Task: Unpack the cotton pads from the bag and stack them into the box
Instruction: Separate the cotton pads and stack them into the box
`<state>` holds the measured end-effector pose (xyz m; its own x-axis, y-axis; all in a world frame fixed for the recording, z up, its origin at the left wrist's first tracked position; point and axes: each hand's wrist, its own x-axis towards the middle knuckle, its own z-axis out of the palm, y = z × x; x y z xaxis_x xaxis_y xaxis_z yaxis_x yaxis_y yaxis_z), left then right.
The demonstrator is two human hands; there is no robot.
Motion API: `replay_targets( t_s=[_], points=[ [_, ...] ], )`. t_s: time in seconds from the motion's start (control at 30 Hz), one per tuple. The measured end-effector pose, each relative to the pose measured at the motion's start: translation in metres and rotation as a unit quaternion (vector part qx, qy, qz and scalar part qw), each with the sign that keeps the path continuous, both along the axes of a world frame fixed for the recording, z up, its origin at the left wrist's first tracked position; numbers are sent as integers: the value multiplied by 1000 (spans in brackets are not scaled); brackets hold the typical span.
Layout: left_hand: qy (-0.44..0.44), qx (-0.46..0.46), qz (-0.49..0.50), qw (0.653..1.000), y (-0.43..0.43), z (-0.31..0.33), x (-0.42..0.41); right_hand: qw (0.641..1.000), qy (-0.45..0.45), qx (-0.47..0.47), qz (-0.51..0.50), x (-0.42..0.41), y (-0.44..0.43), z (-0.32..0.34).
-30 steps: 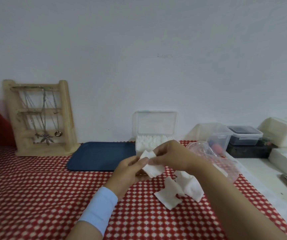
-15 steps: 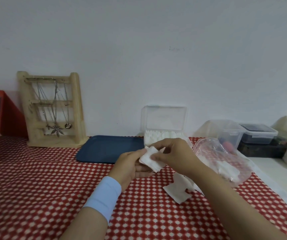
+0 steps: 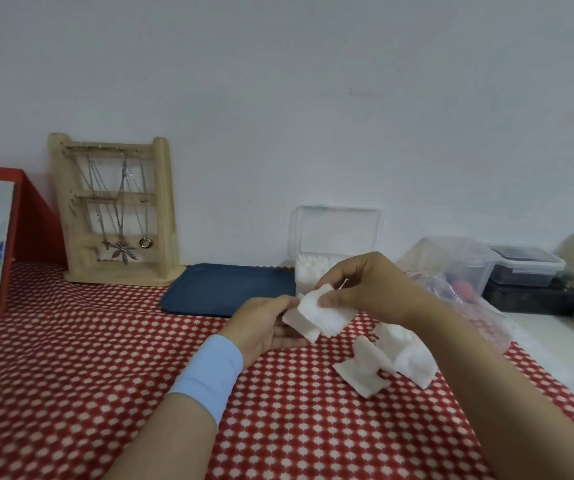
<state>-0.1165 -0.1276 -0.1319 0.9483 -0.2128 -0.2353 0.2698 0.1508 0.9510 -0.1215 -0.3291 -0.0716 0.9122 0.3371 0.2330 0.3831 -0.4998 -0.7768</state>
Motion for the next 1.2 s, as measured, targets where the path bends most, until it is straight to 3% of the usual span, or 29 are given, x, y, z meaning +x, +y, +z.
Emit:
replay_targets(
  t_s=[0.1,0.37,0.6,0.7,0.87,0.97,1.07,1.2],
  points=[
    [-3,19,-34,999,-1,4,-2,999,-10,-53,6,2,8,-5],
    [-1,13,-52,999,0,8,-3,998,-3,-53,-44,1,16,-11],
    [-18,23,-125,992,4,11,-10,992,5,-114,-60,0,18,-14],
    [-38,65,-123,989,3,8,-8,995,58,-62,-55,3,11,-14],
    [-26,9,-85,996,-6,3,-2,993,91,-4,-74,4,6,-9],
    [-22,29,-37,999,-7,-1,0,983,48,-155,-88,5,-6,-3],
    [-14,0,12,1000,-6,-1,1,938,92,-333,-36,2,-17,1],
    [6,-49,28,998,-8,1,1,895,143,-422,8,-1,-13,-5]
  ],
)
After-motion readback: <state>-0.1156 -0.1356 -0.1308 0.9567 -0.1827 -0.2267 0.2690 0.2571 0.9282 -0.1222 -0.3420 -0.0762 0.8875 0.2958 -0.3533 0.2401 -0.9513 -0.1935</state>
